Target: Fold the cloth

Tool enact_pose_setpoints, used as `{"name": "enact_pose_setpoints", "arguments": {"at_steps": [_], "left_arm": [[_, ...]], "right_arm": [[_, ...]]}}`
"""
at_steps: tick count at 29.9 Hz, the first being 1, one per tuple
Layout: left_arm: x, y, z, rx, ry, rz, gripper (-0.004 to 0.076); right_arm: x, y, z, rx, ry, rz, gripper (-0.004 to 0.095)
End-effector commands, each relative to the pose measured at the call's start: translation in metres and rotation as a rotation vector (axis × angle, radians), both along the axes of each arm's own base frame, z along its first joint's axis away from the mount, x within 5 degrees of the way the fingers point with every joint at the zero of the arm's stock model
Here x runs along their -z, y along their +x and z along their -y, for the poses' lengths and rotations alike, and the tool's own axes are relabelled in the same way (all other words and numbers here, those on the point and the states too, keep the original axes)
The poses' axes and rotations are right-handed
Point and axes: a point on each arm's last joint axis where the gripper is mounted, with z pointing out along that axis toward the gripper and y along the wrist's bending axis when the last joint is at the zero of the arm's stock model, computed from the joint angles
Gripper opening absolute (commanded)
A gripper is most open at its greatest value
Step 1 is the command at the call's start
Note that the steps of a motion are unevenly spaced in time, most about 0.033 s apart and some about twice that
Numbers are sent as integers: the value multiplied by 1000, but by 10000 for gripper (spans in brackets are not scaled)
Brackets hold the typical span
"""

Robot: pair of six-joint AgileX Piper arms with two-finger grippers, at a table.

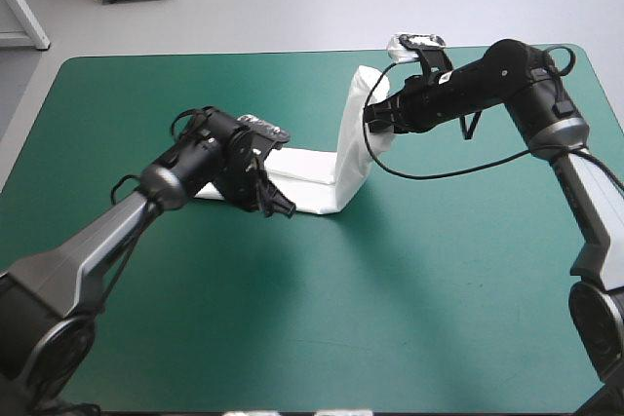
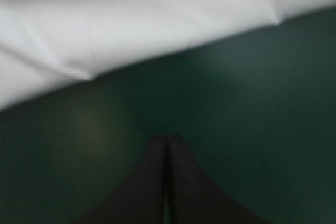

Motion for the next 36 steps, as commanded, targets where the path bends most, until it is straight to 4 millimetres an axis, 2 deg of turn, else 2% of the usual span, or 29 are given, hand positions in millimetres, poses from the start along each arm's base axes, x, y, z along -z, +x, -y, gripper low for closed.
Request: {"name": "enact_pose_setpoints", "arguments": {"at_steps": [1,5,10,17,21,26,29,32,35,36], "left_arm": [[-27,-36,-31,-38,-35,60,-9],[-35,-74,-63,-99,-48,55,-9],[-45,-106,-81,-113,-69,62,-9],[-49,-121,-87,-186,-131,67,-9],[-51,-129,-90,-185,-152,75,-9],[-54,-134,-93,-184,-165,88,-9],[-54,-135,-92,-185,-180,80,-9],[-54,-136,-91,-186,-191,72,-9],[-54,-136,-91,-186,-191,72,-9],[-54,-136,-91,-186,-191,72,-9]], "right_arm": [[-25,-6,-16,-11,77,126,-17],[-14,-3,-41,-44,89,138,-17],[-3,4,-79,-100,105,162,-17],[3,17,-144,-207,148,209,-17],[21,25,-178,-247,163,184,-17],[47,32,-207,-281,163,163,1],[64,35,-217,-292,155,137,126],[77,38,-222,-288,163,95,330],[76,35,-225,-298,203,62,497],[74,33,-225,-299,215,49,515]]}}
